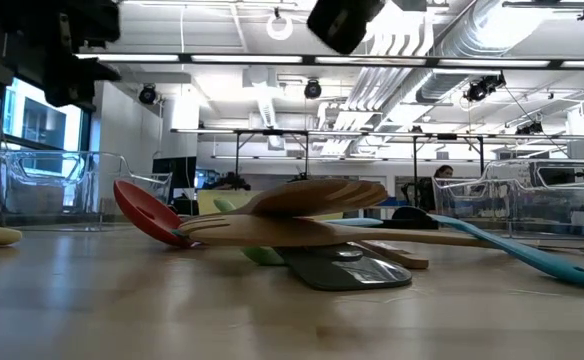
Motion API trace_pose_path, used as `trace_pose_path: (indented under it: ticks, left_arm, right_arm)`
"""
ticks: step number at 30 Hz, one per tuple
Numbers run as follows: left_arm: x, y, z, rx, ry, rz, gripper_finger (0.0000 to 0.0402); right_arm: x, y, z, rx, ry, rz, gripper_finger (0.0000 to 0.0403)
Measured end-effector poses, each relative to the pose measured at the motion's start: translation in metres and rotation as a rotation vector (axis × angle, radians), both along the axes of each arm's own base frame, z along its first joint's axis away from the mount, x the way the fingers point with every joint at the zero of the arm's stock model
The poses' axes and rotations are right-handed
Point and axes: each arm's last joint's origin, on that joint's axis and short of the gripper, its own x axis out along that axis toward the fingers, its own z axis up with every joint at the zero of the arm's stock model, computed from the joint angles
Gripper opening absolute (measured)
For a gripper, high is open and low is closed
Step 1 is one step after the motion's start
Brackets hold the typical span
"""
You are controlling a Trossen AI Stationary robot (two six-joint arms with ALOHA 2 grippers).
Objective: Pick & Place Kitchen Items
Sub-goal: Put the yellow knife into the left transparent bin
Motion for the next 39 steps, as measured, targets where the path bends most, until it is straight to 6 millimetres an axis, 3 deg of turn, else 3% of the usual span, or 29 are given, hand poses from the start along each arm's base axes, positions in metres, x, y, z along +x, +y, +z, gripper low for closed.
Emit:
trace_pose_path:
  ticks: [4, 8, 12, 16, 26, 39]
  left_arm:
    - [0.027, -0.009, 0.006, -0.052, 0.264, -0.145, 0.0239]
    - [0.05, -0.029, 0.003, -0.087, 0.487, -0.26, 0.0239]
    - [0.061, -0.053, -0.006, -0.13, 0.759, -0.251, 0.0239]
    - [0.063, -0.072, -0.016, -0.139, 0.985, -0.132, 0.0239]
    - [0.062, -0.095, -0.031, -0.053, 1.05, 0.074, 0.0239]
    - [0.051, -0.113, -0.033, -0.16, 1.028, 0.414, 0.0239]
  right_arm:
    - [-0.006, 0.021, 0.001, 0.096, -0.021, 0.163, 0.0126]
    - [-0.01, 0.039, 0.0, 0.087, -0.031, 0.235, 0.0126]
    - [-0.012, 0.053, 0.0, 0.06, -0.044, 0.273, 0.0126]
    - [-0.013, 0.059, -0.001, -0.01, -0.052, 0.269, 0.0126]
    - [-0.011, 0.057, -0.003, -0.141, -0.133, 0.295, 0.0126]
    - [-0.009, 0.056, -0.006, -0.168, -0.125, 0.283, 0.0126]
